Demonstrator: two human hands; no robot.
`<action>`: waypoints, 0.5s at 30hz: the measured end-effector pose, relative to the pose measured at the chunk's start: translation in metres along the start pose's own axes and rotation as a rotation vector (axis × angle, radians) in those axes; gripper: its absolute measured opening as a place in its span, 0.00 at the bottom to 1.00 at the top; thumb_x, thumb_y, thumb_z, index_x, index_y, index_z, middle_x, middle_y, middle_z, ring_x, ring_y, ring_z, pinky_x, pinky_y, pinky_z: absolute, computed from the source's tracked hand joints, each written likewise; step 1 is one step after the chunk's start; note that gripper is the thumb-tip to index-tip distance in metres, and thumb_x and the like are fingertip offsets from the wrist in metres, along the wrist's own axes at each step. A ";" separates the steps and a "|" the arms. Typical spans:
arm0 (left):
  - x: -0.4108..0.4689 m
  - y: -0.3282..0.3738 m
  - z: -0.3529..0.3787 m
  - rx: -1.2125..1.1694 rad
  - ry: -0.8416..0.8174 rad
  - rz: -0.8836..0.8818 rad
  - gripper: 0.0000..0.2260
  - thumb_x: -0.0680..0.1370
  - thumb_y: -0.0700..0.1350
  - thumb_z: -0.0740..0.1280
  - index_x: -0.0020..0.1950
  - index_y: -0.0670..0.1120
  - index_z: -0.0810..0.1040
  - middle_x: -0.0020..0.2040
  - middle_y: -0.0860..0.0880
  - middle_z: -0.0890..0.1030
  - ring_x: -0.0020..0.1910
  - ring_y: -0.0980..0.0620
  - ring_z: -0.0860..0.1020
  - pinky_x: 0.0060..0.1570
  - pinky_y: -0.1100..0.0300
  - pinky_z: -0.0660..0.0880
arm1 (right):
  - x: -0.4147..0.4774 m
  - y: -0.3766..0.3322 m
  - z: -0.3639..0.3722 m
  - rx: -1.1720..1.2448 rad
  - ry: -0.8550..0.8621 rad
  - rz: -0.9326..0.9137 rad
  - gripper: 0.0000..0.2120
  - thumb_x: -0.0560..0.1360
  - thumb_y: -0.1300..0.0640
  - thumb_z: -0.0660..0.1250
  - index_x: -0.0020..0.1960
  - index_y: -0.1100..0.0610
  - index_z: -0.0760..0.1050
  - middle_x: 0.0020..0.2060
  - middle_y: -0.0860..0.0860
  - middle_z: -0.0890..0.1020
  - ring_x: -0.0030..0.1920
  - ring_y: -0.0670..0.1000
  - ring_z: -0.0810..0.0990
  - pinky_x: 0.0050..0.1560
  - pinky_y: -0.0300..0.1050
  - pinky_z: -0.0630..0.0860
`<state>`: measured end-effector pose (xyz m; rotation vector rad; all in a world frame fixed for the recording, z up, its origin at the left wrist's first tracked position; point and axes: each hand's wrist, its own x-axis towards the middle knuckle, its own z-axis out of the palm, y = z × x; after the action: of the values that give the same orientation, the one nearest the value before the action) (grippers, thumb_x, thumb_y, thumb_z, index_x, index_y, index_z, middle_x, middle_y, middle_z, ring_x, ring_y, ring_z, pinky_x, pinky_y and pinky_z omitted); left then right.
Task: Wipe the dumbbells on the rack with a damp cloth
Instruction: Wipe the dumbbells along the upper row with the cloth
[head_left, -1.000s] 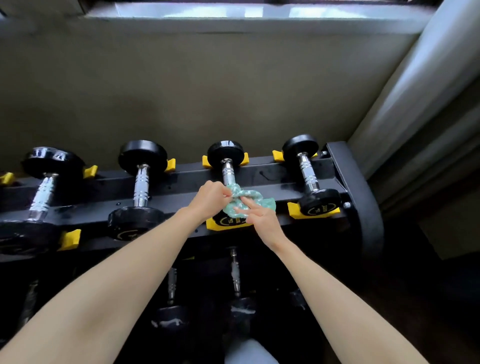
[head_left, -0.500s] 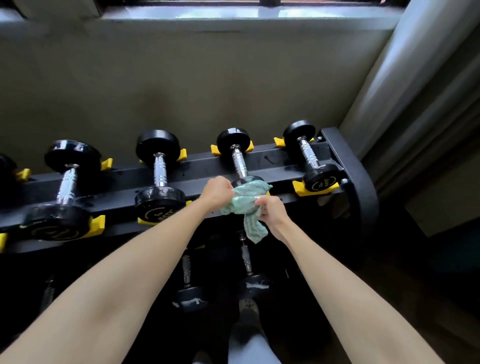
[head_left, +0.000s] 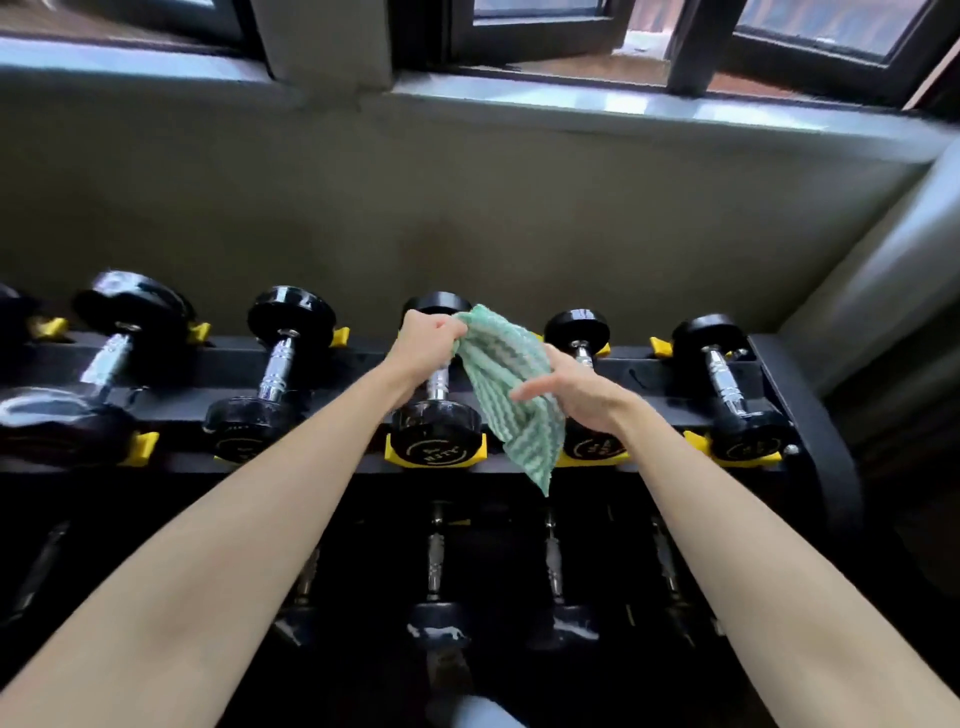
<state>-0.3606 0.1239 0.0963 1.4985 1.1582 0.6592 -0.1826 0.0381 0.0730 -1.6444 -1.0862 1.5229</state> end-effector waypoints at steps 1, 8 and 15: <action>0.009 0.000 -0.007 0.018 0.044 0.021 0.16 0.74 0.36 0.61 0.28 0.45 0.61 0.27 0.49 0.62 0.23 0.56 0.61 0.25 0.61 0.61 | 0.009 -0.006 -0.004 -0.201 -0.044 0.032 0.27 0.66 0.62 0.73 0.63 0.63 0.70 0.56 0.60 0.78 0.53 0.55 0.79 0.57 0.53 0.75; 0.067 -0.020 -0.061 0.109 0.191 0.054 0.10 0.76 0.35 0.55 0.50 0.39 0.76 0.41 0.46 0.75 0.38 0.50 0.71 0.39 0.57 0.68 | 0.086 -0.030 -0.022 -0.382 0.182 -0.030 0.05 0.71 0.65 0.63 0.37 0.59 0.72 0.33 0.52 0.74 0.35 0.50 0.71 0.33 0.40 0.66; 0.113 -0.071 -0.087 0.243 0.260 -0.156 0.13 0.65 0.29 0.51 0.32 0.43 0.70 0.33 0.44 0.69 0.35 0.49 0.67 0.35 0.58 0.62 | 0.155 -0.005 -0.016 -0.311 0.321 -0.065 0.10 0.70 0.67 0.65 0.42 0.52 0.75 0.36 0.50 0.77 0.38 0.49 0.72 0.33 0.39 0.67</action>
<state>-0.4166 0.2584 0.0326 1.5349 1.5841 0.6362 -0.1692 0.1796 0.0078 -1.9592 -1.2249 1.0381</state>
